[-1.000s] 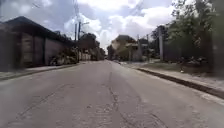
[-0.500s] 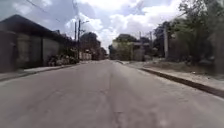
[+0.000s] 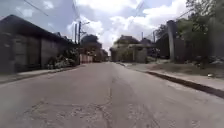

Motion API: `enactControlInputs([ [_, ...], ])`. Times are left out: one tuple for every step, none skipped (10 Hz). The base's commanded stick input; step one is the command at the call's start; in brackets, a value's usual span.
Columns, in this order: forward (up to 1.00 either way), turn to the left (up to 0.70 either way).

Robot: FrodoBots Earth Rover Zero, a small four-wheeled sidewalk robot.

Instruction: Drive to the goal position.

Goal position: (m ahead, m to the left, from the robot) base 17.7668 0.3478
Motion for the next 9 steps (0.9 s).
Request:
enactControlInputs([
  [1.0, 0.0],
  [1.0, 0.0],
  [1.0, 0.0],
  [1.0, 0.0],
  [1.0, 0.0],
  [1.0, 0.0],
  [1.0, 0.0],
  [1.0, 0.0],
  [1.0, 0.0],
])
